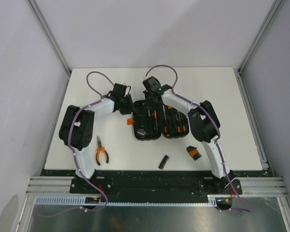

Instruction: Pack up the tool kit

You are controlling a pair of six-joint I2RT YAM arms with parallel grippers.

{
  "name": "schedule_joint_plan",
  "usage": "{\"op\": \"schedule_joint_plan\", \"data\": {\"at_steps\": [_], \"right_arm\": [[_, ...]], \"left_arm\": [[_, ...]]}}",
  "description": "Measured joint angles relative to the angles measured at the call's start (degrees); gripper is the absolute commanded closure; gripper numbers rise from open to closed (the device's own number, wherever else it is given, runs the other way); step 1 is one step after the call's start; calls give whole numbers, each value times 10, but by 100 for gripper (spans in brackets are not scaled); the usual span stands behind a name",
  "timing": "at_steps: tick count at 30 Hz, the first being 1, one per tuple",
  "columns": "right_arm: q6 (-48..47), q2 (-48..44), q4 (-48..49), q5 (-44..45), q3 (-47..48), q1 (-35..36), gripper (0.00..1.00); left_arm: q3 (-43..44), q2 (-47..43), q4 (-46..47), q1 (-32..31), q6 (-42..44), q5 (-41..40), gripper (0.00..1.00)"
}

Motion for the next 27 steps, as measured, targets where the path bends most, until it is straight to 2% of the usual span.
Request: {"op": "schedule_joint_plan", "data": {"at_steps": [3, 8, 27], "right_arm": [[-2, 3, 0, -3, 3, 0, 90], [-3, 7, -5, -4, 10, 1, 99], [9, 17, 2, -2, 2, 2, 100]], "left_arm": [[0, 0, 0, 0, 0, 0, 59], [0, 0, 0, 0, 0, 0, 59], [0, 0, 0, 0, 0, 6, 59]]}}
